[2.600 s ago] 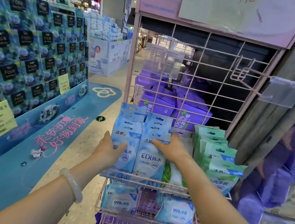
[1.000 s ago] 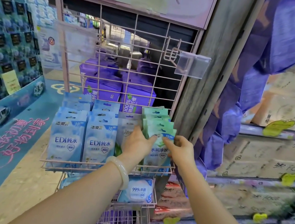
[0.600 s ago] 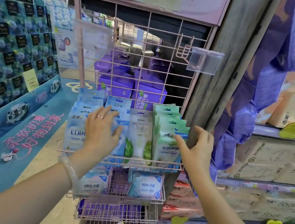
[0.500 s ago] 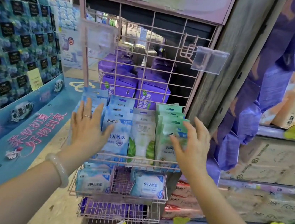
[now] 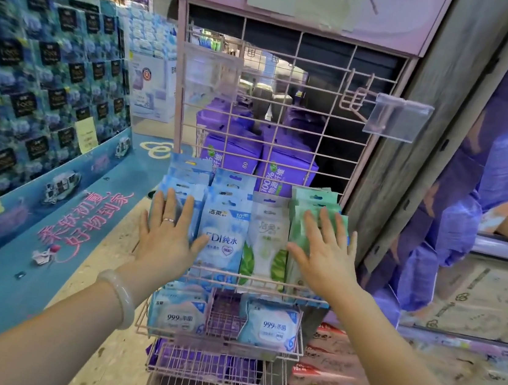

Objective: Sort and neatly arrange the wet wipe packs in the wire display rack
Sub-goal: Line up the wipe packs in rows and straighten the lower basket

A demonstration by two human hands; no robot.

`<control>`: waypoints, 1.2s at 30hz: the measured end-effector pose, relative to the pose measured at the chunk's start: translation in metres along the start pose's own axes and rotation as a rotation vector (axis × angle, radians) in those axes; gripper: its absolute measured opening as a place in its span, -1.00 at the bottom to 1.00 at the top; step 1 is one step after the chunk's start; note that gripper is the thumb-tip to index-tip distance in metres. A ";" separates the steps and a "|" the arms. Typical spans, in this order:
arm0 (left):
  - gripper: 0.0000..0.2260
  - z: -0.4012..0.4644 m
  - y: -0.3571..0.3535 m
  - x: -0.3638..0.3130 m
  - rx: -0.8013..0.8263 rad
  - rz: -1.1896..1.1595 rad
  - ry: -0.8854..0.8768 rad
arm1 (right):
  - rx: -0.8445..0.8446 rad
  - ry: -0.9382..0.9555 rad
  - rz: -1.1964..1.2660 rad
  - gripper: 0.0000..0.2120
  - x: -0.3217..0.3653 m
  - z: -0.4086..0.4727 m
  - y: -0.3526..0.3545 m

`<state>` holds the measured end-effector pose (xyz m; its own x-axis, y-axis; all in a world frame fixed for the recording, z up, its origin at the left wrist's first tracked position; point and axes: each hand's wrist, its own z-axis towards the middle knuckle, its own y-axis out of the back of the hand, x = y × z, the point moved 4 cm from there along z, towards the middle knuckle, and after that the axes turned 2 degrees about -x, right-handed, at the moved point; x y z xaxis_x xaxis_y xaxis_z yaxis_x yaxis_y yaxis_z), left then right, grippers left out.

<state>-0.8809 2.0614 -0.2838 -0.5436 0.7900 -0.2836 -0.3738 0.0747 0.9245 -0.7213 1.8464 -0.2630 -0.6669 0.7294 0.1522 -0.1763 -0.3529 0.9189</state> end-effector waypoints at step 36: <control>-0.34 -0.093 -0.136 0.075 0.263 -0.112 0.155 | 0.556 -0.247 0.586 -0.52 0.080 -0.108 -0.170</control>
<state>-0.9407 2.0543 -0.4542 -0.6257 0.6673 -0.4039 -0.2415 0.3266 0.9138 -0.8234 1.9013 -0.4460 -0.3506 0.6485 0.6757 0.5737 -0.4216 0.7023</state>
